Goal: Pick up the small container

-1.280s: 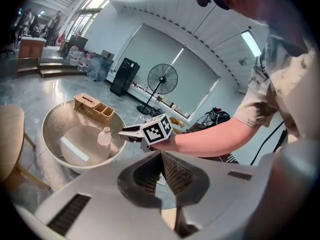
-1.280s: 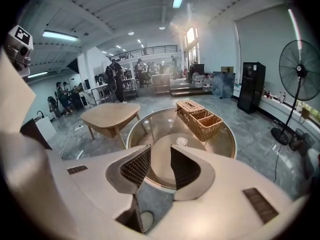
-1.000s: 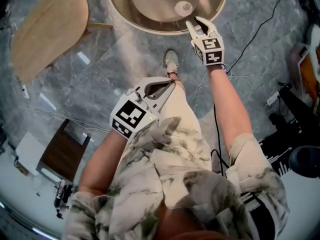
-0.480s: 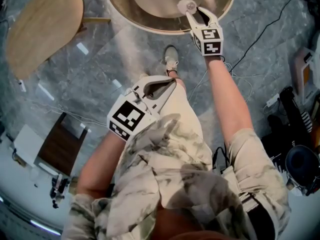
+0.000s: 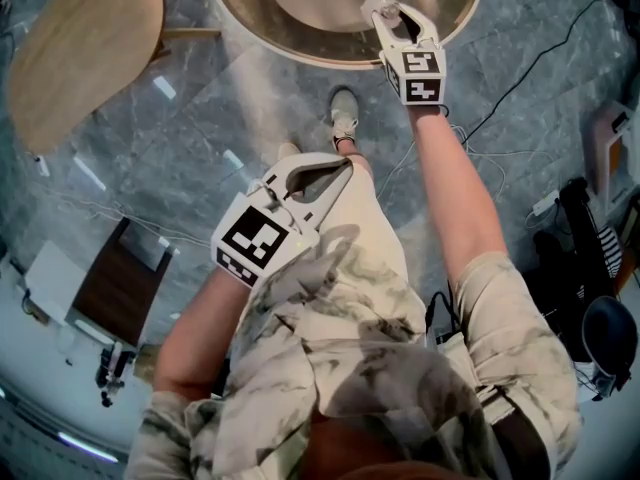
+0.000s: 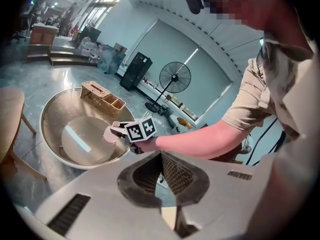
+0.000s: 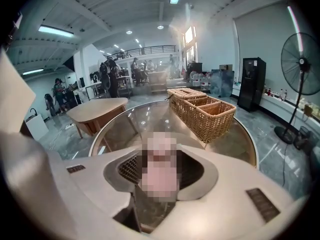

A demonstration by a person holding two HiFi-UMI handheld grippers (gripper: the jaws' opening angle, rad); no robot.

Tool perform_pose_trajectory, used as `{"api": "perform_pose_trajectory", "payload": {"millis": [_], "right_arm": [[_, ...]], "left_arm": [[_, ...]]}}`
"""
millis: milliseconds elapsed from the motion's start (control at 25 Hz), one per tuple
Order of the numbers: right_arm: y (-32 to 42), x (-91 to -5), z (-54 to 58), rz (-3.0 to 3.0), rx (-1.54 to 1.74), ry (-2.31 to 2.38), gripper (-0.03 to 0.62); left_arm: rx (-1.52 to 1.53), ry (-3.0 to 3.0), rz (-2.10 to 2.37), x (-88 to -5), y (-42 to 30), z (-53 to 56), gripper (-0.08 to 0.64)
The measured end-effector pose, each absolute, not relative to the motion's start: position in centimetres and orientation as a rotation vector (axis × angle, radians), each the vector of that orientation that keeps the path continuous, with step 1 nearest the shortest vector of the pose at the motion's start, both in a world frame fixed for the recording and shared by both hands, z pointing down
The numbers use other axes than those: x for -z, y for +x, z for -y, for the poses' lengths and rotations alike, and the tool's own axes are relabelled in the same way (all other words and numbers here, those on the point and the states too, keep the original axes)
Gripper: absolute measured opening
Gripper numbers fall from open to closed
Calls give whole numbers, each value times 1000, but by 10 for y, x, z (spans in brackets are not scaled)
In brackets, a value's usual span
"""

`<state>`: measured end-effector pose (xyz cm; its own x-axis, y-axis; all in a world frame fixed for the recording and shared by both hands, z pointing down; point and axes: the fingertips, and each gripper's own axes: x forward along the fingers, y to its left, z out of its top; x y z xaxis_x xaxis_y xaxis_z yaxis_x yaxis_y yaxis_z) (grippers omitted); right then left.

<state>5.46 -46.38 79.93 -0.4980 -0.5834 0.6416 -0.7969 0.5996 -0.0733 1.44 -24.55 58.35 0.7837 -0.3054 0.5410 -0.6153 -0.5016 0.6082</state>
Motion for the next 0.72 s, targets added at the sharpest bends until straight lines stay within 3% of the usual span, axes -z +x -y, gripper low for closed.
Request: {"api": "perform_pose_trajectory", "payload": {"millis": [720], "right_arm": [[52,-804,469,2287,-429,1124,166]], "left_arm": [[-461,2078,705,-599,6,249,21]]}}
